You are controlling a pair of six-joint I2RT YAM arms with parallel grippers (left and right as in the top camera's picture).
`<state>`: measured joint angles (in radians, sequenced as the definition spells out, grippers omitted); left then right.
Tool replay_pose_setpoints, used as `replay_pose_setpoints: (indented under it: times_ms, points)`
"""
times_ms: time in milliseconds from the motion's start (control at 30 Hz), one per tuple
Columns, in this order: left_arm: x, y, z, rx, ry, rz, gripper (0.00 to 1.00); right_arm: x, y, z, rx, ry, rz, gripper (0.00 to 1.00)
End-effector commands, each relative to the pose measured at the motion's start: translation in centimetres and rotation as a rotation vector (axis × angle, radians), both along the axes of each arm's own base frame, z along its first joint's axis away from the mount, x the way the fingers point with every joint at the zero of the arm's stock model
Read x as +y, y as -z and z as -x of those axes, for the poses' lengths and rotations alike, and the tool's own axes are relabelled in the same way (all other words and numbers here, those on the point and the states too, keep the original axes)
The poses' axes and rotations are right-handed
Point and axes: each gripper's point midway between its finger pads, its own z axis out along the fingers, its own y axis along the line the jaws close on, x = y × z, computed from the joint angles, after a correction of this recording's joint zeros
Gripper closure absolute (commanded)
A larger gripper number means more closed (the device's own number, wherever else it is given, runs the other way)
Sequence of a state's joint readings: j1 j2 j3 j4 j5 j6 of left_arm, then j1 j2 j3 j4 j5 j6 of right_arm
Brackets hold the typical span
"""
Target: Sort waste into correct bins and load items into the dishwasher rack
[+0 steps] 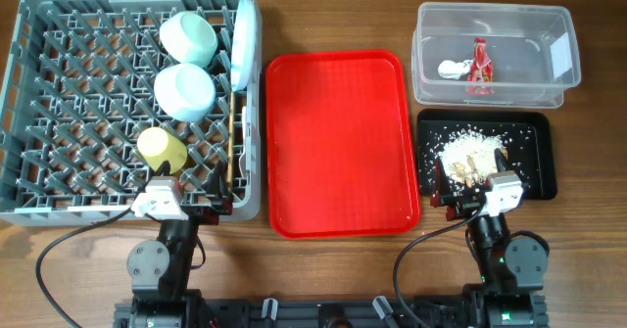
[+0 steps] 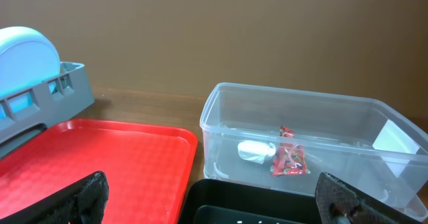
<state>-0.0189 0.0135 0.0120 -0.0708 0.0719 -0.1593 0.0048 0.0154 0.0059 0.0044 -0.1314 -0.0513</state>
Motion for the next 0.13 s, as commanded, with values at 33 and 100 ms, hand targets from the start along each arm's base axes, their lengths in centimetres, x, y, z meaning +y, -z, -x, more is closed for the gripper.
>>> replay_pose_setpoints:
  times_ms: [33, 100]
  points:
    - [0.24, 0.18, 0.01, 0.000, -0.015, 0.005, 0.00, 0.15, -0.33, 0.09, -0.017, -0.011, 0.013, 0.00]
    - [0.24, 0.18, 0.01, 0.000, -0.015, 0.005, 0.00, 0.15, -0.33, 0.09, -0.017, -0.011, 0.013, 0.00]
